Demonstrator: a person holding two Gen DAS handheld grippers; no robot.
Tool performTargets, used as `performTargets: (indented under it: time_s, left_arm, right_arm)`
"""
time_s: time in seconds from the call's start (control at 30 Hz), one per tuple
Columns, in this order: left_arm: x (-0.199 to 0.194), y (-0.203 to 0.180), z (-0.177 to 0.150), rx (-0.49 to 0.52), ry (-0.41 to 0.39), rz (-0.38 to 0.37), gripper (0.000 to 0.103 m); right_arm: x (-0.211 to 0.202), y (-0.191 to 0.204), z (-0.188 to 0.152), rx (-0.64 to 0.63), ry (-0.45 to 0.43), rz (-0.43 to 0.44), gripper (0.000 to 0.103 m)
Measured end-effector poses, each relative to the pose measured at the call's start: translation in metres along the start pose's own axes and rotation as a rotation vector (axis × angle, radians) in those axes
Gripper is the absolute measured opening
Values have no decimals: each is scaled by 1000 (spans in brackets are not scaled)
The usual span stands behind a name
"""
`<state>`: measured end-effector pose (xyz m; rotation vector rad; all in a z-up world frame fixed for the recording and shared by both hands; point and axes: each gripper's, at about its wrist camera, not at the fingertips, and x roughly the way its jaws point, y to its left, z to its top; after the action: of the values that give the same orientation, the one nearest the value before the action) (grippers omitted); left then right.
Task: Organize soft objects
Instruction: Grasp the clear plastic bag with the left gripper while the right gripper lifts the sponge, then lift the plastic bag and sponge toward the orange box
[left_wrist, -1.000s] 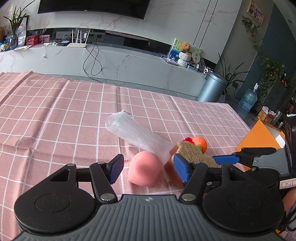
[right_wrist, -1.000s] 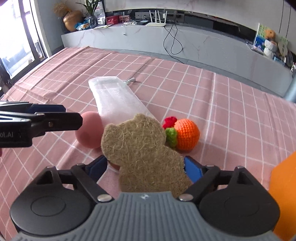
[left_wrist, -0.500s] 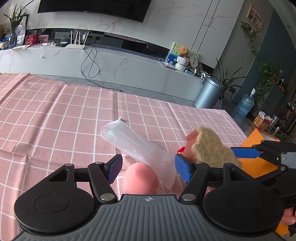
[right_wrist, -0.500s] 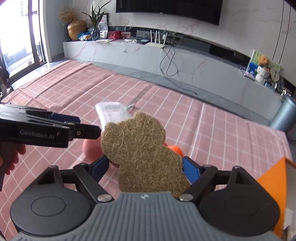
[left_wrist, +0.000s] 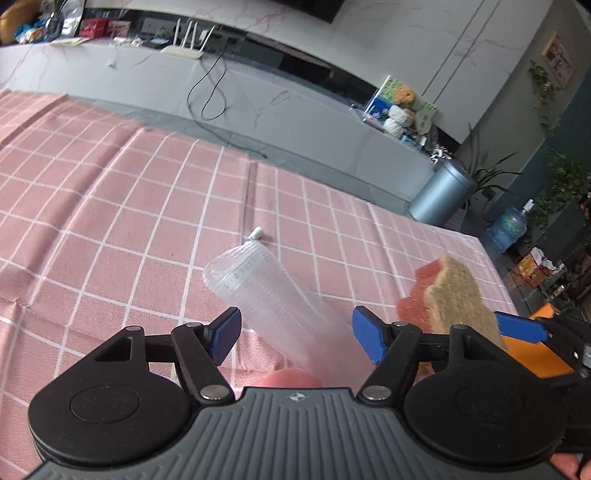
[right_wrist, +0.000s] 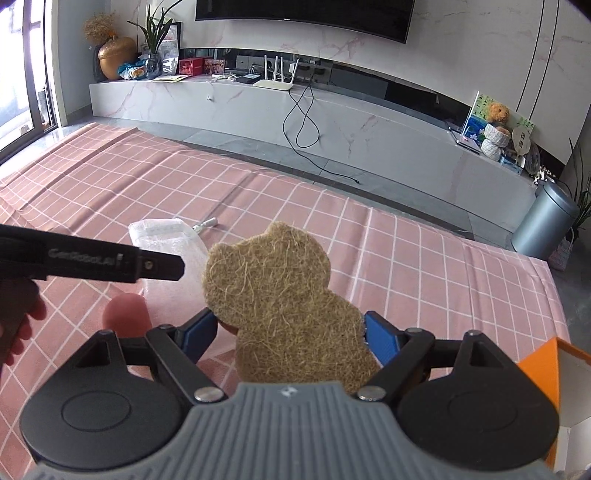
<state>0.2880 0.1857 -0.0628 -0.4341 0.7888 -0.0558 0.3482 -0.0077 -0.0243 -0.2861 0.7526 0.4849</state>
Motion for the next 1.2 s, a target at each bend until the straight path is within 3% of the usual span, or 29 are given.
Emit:
performTargets:
  time_s: [0.1, 0.17, 0.23, 0.33, 0.73, 1.2]
  left_arm:
    - [11, 2, -1, 1, 23, 13, 58]
    - [15, -1, -2, 18, 33, 16, 29]
    - [16, -4, -4, 35, 33, 19, 12]
    - [12, -11, -6, 57, 8, 8, 1]
    - [-55, -49, -8, 123, -147, -70, 0]
    - [-139, -97, -44, 172, -217, -201, 0]
  right_arm:
    - [2, 2, -2, -5, 1, 3, 84]
    - [2, 1, -2, -3, 1, 6, 84]
    - [1, 0, -3, 0, -1, 8, 84]
    - [-3, -1, -3, 5, -5, 8, 84]
    - [-48, -9, -12, 57, -66, 2, 84]
    - [-162, -28, -54, 154, -177, 5, 84]
